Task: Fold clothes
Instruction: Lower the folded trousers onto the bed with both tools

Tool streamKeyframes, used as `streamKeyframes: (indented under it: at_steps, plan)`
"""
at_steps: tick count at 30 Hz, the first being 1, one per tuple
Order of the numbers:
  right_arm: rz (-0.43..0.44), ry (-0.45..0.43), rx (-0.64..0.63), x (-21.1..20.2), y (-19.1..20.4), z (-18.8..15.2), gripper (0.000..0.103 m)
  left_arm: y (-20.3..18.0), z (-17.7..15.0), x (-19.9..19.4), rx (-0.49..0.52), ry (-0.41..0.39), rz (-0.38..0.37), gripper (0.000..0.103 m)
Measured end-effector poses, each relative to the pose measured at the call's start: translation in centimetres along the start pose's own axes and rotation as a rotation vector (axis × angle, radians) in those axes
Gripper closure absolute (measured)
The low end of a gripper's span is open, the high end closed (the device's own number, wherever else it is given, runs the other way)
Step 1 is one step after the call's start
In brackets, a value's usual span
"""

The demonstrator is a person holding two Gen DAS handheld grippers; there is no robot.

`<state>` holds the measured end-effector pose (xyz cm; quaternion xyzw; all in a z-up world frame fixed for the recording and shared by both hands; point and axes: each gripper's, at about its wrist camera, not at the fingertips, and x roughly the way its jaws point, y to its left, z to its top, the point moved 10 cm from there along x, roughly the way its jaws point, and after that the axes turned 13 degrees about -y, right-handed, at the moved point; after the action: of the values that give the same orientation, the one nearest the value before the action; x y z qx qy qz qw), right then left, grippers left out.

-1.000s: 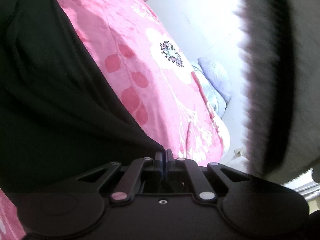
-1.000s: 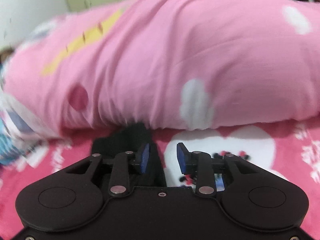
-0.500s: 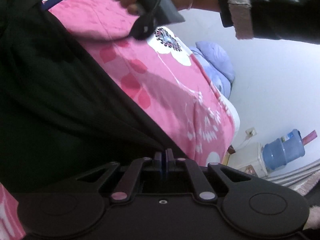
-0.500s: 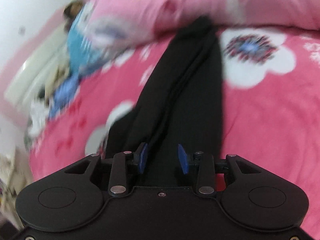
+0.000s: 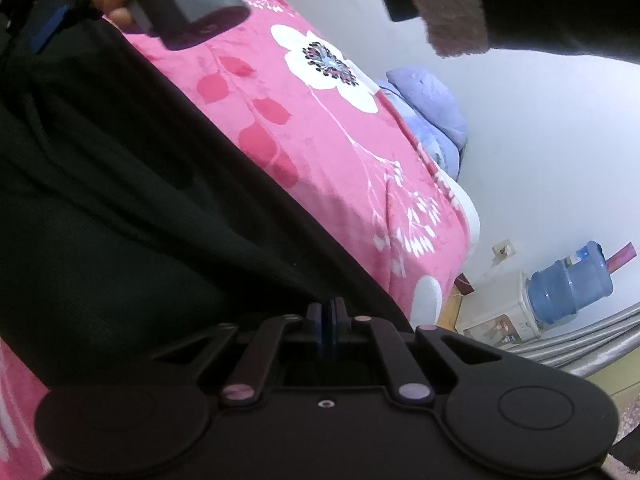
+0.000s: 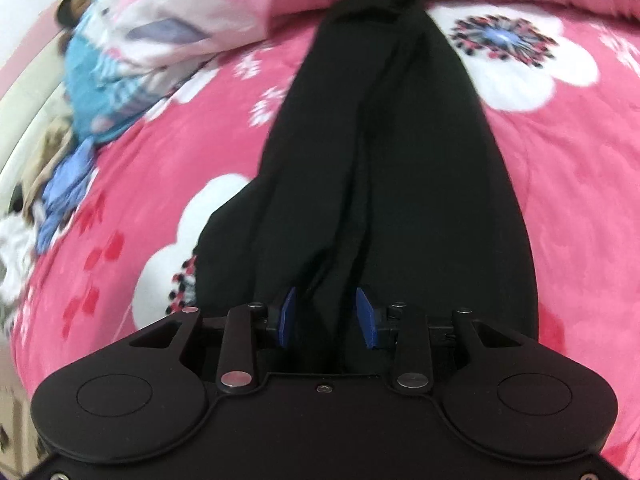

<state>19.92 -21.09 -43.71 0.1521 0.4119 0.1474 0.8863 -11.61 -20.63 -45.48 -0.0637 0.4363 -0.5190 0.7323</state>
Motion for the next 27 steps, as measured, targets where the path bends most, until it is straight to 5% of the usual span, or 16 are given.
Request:
streamKeyframes:
  at_steps: [6,9,27]
  plan:
    - [0.031,0.020,0.048,0.9,-0.7,-0.7,0.098,-0.1,0.0,0.3,-0.002,0.000,0.000,0.100]
    - [0.037,0.006,0.038,0.7,-0.6,-0.6,0.102,-0.1,0.1,0.2,-0.001,0.001,0.000,0.100]
    - [-0.013,-0.121,0.057,-3.7,-4.4,3.3,0.102,-3.2,2.8,-0.8,0.032,-0.030,-0.065,0.100]
